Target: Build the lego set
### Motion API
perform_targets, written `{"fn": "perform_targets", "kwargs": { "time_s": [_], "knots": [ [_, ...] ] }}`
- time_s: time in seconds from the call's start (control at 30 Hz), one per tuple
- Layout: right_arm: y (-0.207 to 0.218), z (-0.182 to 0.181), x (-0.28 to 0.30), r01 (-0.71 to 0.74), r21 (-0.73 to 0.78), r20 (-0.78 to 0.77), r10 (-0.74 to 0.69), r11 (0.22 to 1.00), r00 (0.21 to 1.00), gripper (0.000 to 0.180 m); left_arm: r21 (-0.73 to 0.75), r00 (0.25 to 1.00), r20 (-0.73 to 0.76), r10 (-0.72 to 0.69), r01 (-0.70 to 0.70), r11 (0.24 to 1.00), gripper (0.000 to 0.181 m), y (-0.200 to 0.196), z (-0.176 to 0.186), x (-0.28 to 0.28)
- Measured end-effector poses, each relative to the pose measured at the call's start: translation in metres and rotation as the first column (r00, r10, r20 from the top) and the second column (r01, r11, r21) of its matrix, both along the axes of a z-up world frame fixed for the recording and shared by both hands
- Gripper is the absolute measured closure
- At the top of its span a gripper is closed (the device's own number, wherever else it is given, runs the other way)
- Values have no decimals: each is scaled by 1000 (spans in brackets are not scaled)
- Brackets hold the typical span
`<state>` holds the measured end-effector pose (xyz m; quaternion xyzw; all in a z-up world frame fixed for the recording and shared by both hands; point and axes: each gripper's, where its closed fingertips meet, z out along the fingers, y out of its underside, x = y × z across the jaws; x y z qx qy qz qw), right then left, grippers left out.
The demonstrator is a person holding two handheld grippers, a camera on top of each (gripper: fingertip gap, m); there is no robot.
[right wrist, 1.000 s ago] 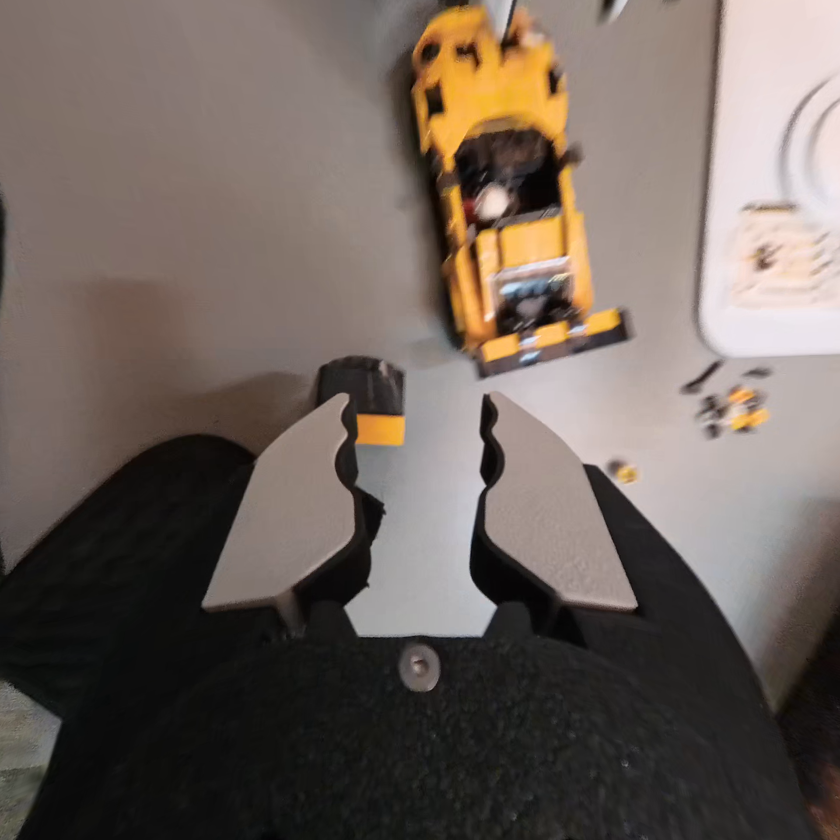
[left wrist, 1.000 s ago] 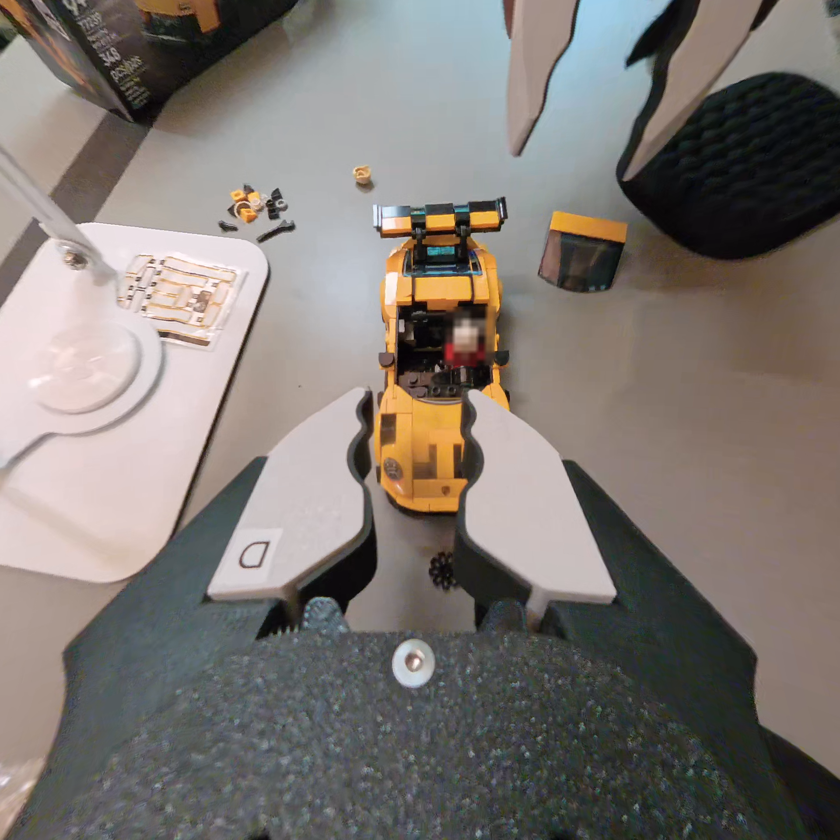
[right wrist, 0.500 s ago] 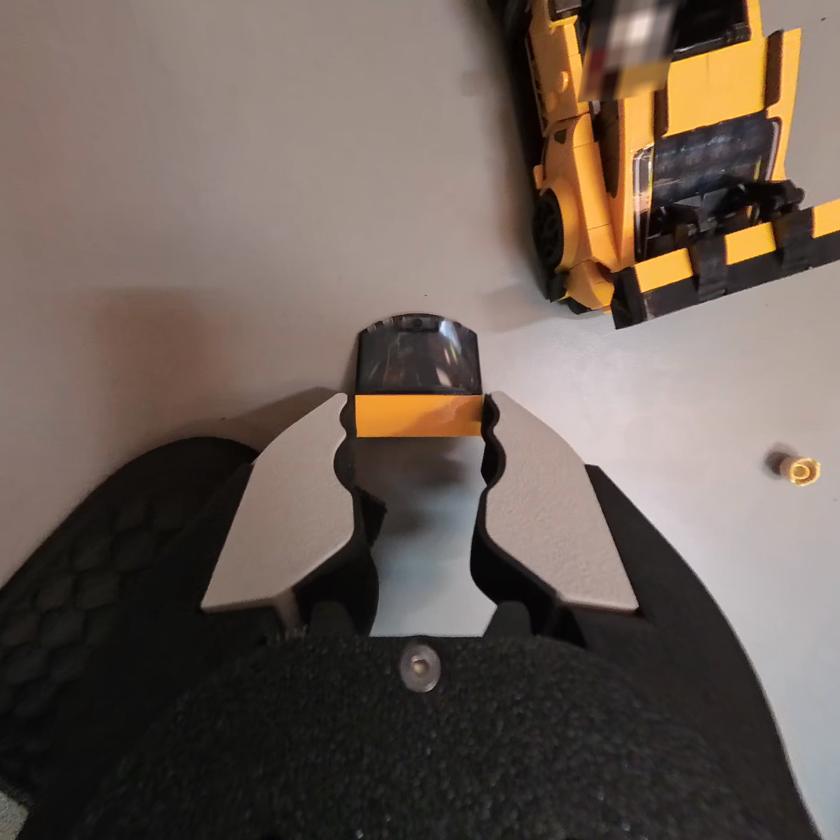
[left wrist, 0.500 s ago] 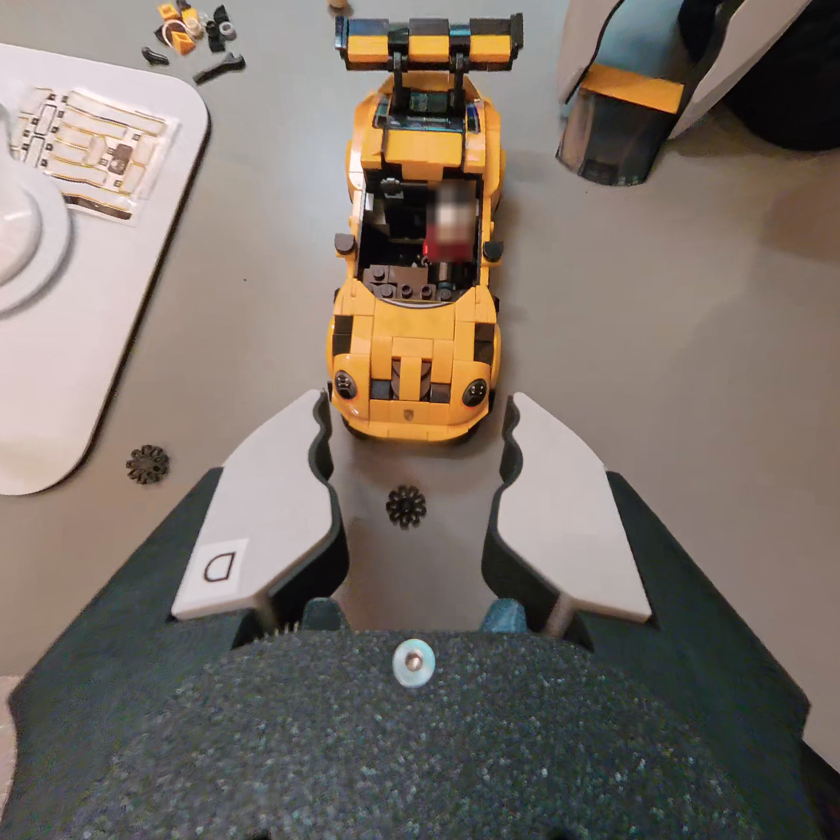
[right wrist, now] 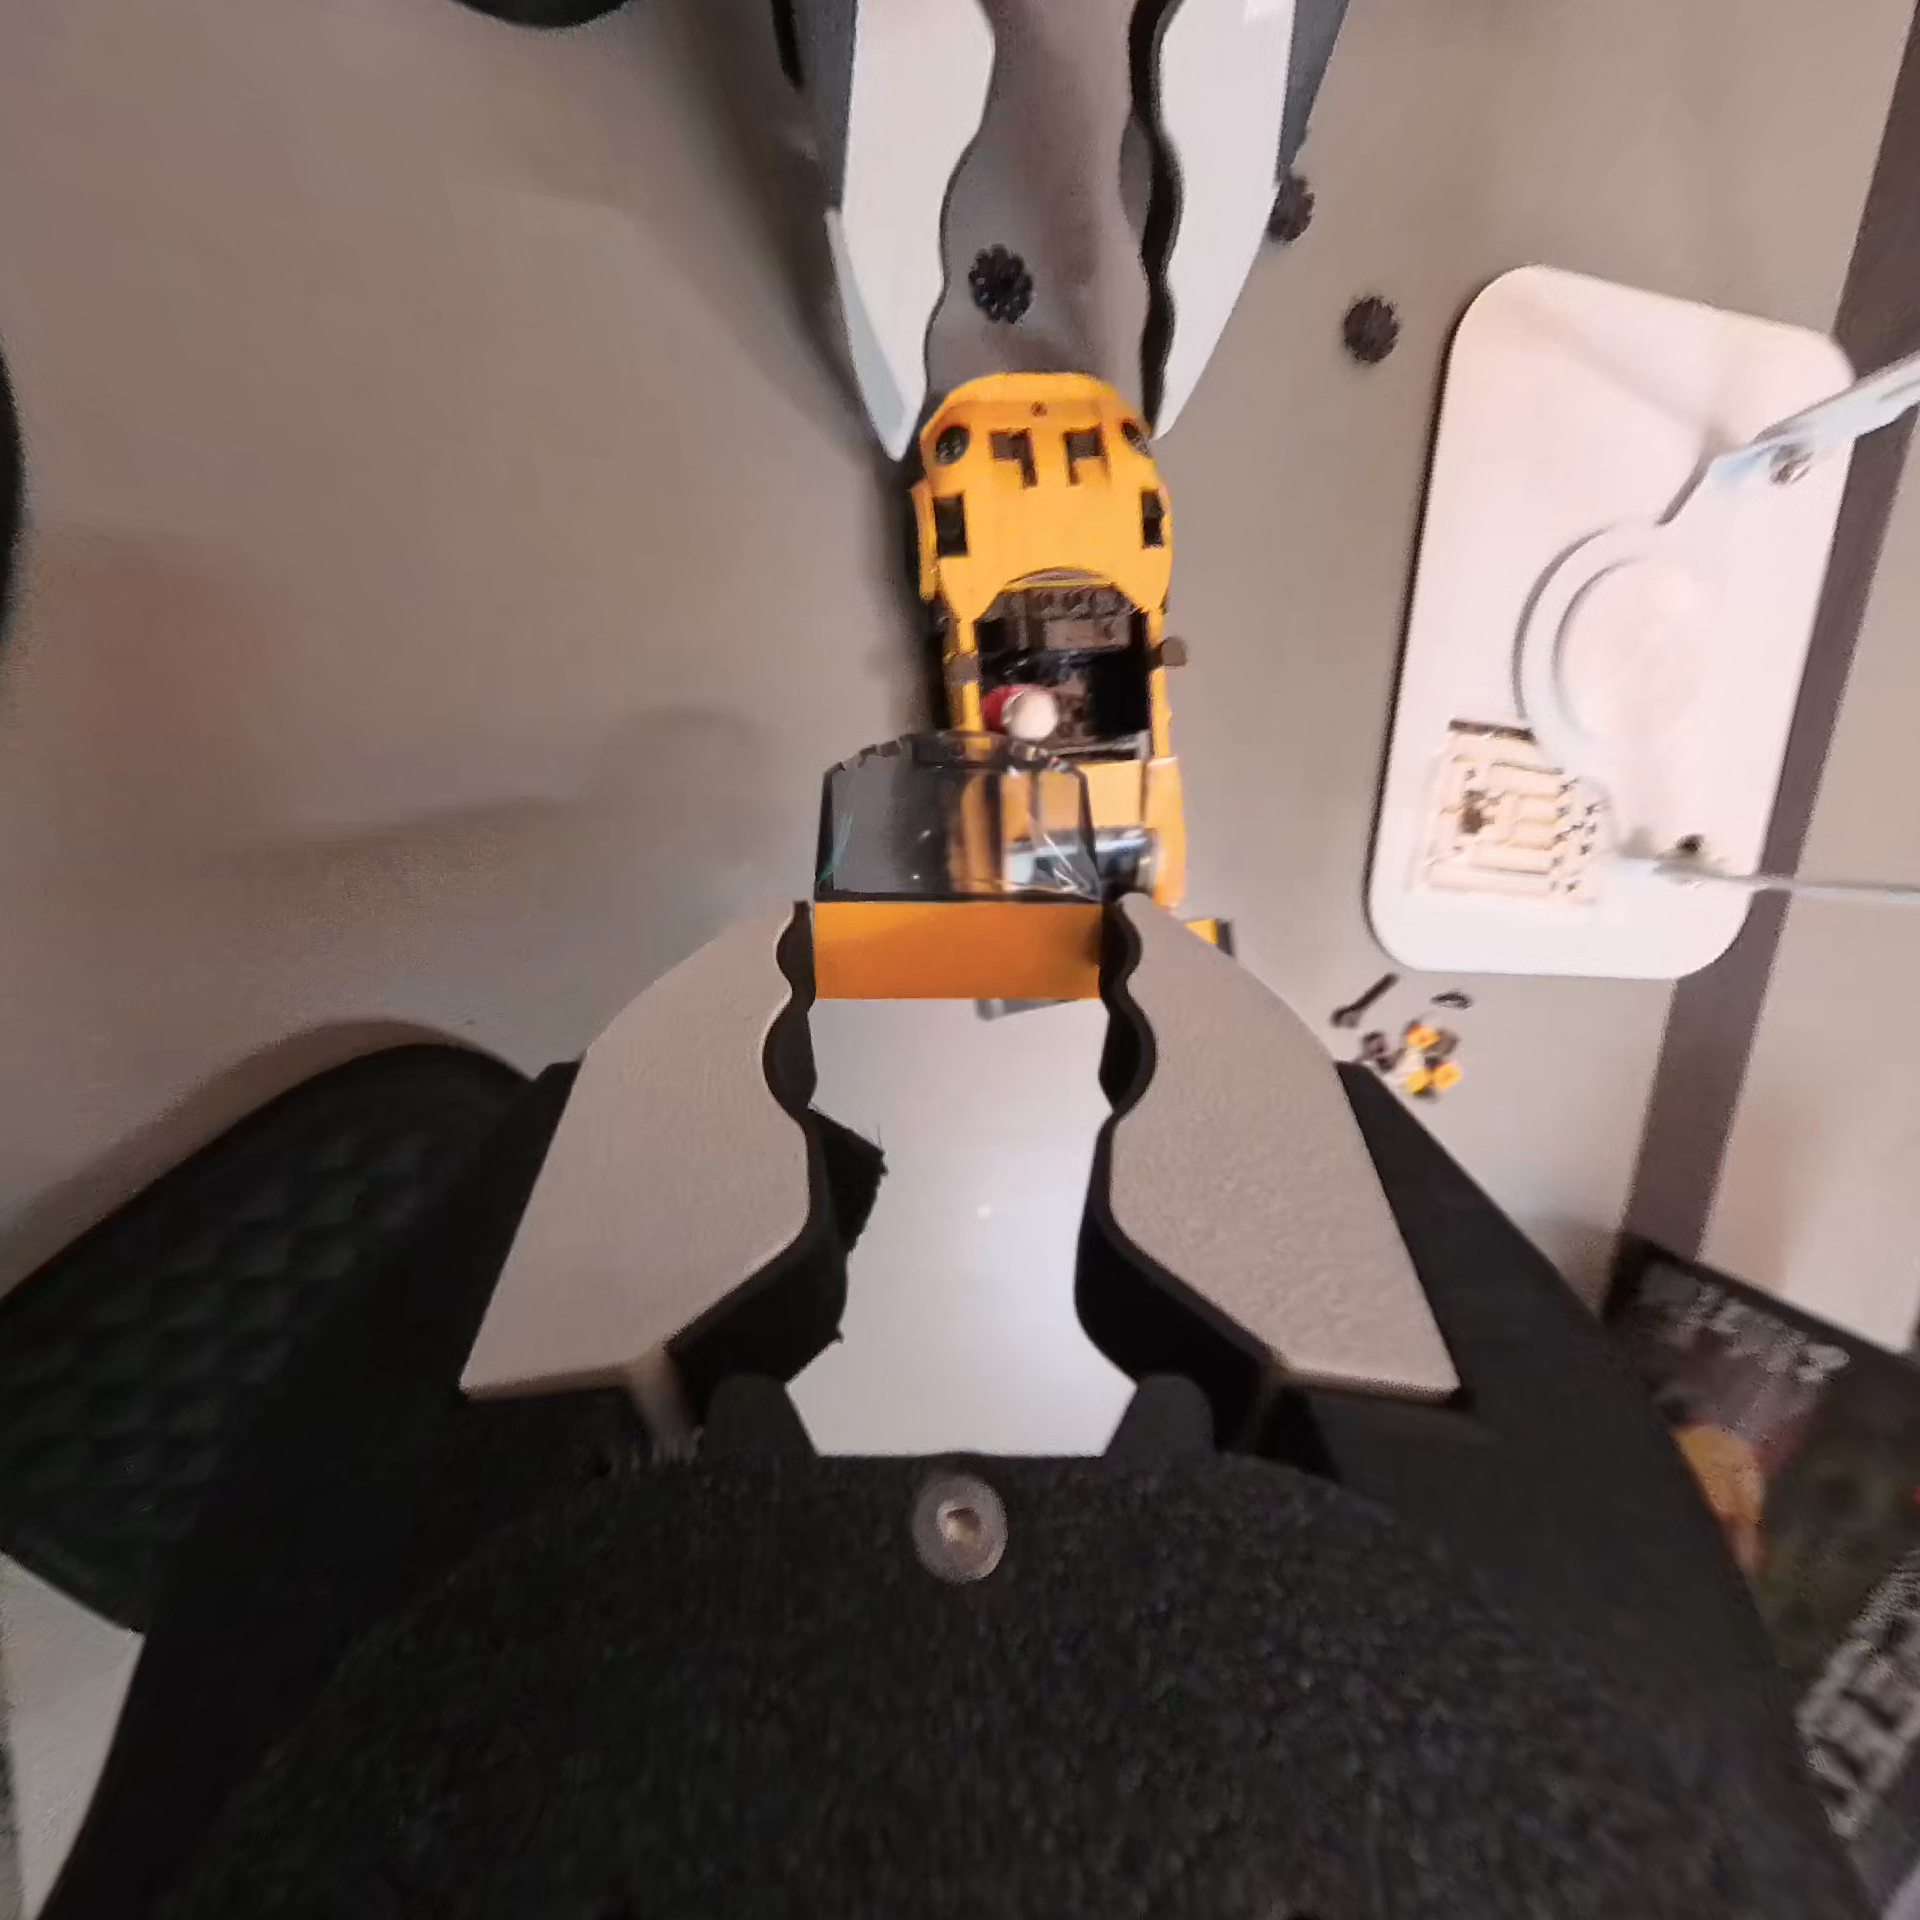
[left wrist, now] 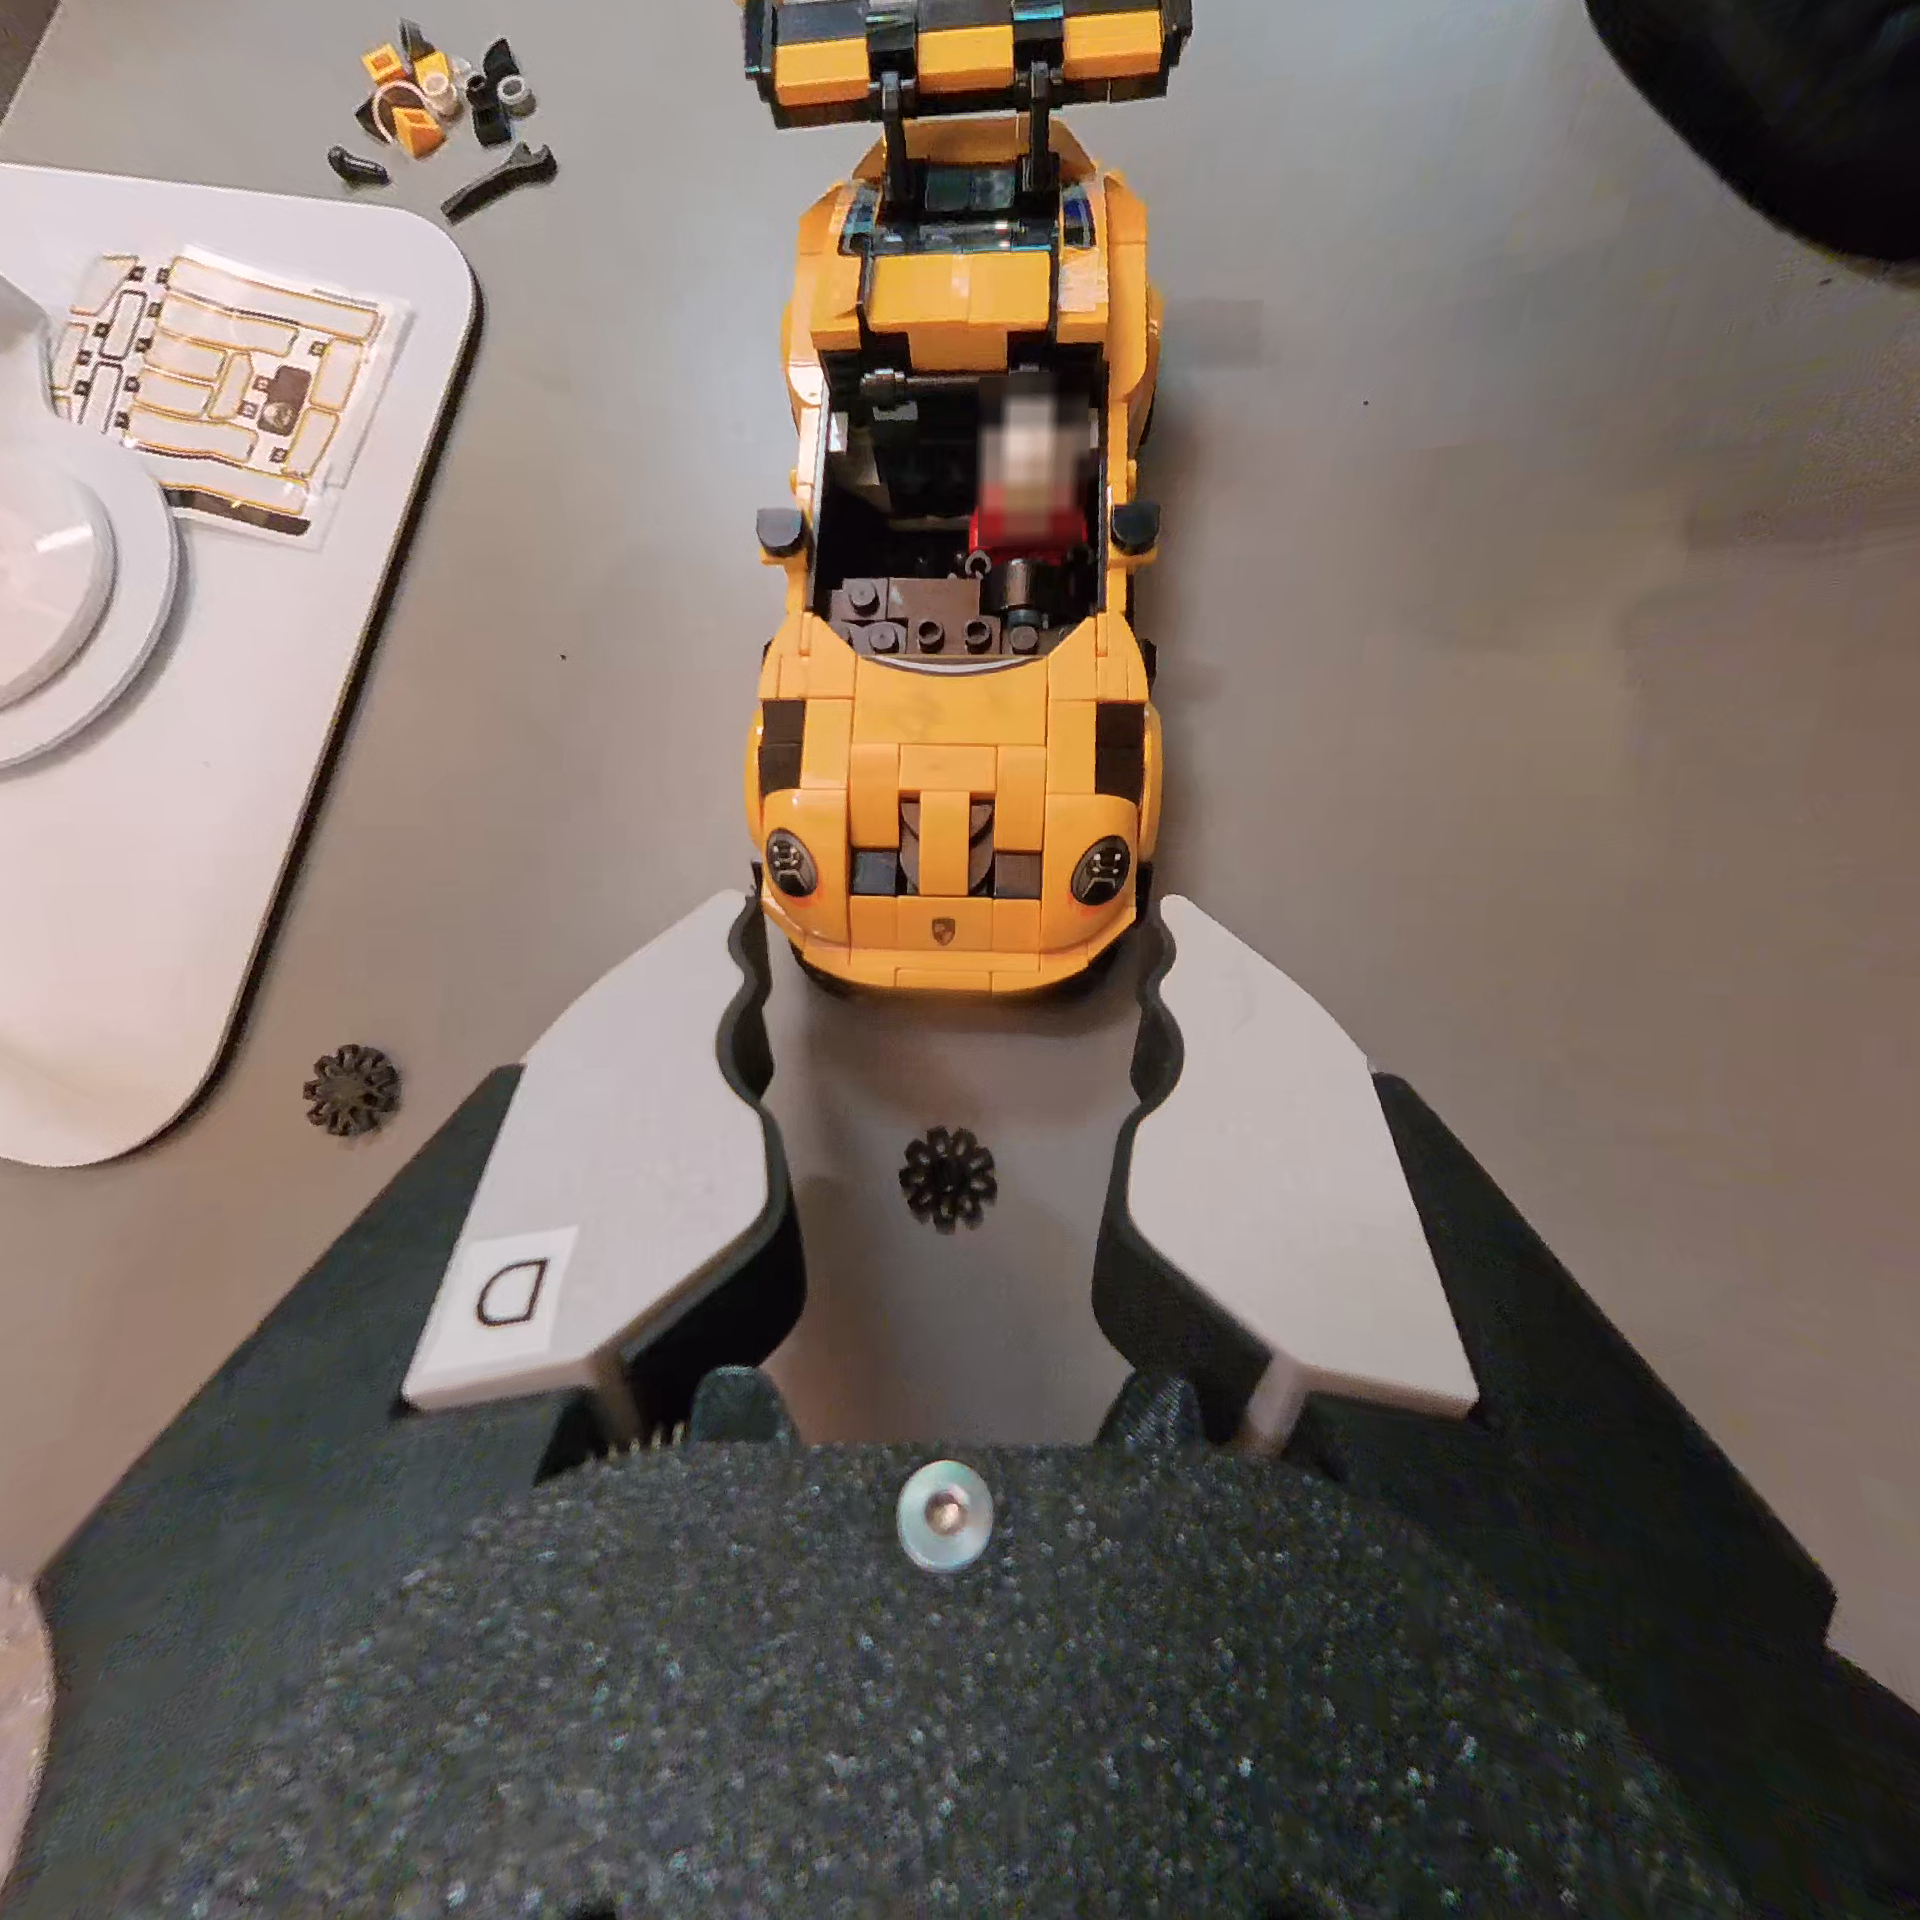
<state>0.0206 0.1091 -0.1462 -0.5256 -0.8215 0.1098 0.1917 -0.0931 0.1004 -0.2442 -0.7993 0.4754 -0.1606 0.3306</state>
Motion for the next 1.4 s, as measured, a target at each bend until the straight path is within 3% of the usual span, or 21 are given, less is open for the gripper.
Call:
{"fn": "perform_targets", "kwargs": {
  "time_s": [0.2, 0.47, 1.4],
  "knots": [
    [21, -3, -40, -80, 23, 85, 78, 997, 993, 127, 13, 999, 30, -13, 12, 1000, 113, 1, 0, 0],
    [14, -50, -68, -157, -48, 187, 163, 986, 969, 127, 15, 998, 58, -19, 19, 1000, 114, 1, 1, 0],
    [27, -80, -54, -96, -38, 274, 103, 995, 956, 127, 6, 998, 67, -14, 14, 1000, 116, 1, 1, -2]
  ]
}}
